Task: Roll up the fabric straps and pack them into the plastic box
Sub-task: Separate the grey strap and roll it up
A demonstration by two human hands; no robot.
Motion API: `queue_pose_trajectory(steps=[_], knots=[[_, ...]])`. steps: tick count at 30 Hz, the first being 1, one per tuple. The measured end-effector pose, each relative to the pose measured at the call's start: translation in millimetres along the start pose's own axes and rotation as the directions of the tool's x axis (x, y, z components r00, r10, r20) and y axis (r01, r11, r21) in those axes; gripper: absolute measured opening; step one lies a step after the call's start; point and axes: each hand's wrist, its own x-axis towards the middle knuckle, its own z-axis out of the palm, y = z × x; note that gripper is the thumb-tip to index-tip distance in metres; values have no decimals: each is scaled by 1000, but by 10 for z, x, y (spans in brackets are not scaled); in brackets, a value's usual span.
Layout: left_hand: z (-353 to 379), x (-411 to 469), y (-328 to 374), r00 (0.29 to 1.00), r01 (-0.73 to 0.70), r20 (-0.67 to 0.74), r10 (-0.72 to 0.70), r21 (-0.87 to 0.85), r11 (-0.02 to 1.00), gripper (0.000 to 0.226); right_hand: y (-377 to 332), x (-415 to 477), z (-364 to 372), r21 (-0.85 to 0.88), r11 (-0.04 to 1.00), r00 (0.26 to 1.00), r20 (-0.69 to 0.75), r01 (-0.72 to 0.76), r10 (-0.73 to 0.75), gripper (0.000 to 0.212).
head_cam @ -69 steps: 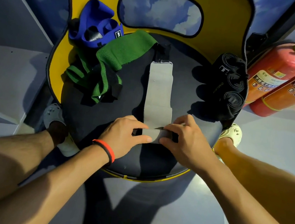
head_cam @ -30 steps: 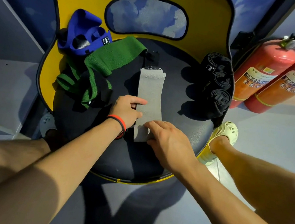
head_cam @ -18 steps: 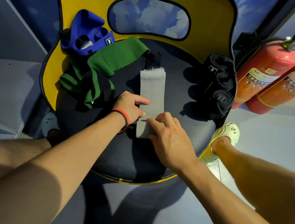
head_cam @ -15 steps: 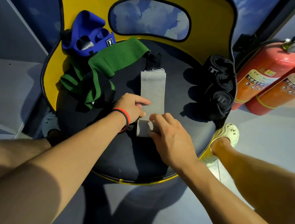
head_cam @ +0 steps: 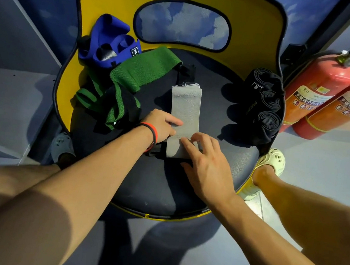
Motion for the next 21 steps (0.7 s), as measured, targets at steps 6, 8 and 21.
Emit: queue_pose_trajectory(steps=[6,8,21], knots=[[-27,17,28,999,4,40,-4,-24,1000,33,63,160,-49,25,1000,1000,-5,1,-1,42],[-53,9,83,998,38,54,-35,-55,998,33,60,185,-64,56,998,1000,0,-9,9,36],[-34,-366,-63,997,70,54,-58,-252,965,19,105,345,-237,115,993,975,221,-25,-1,36]])
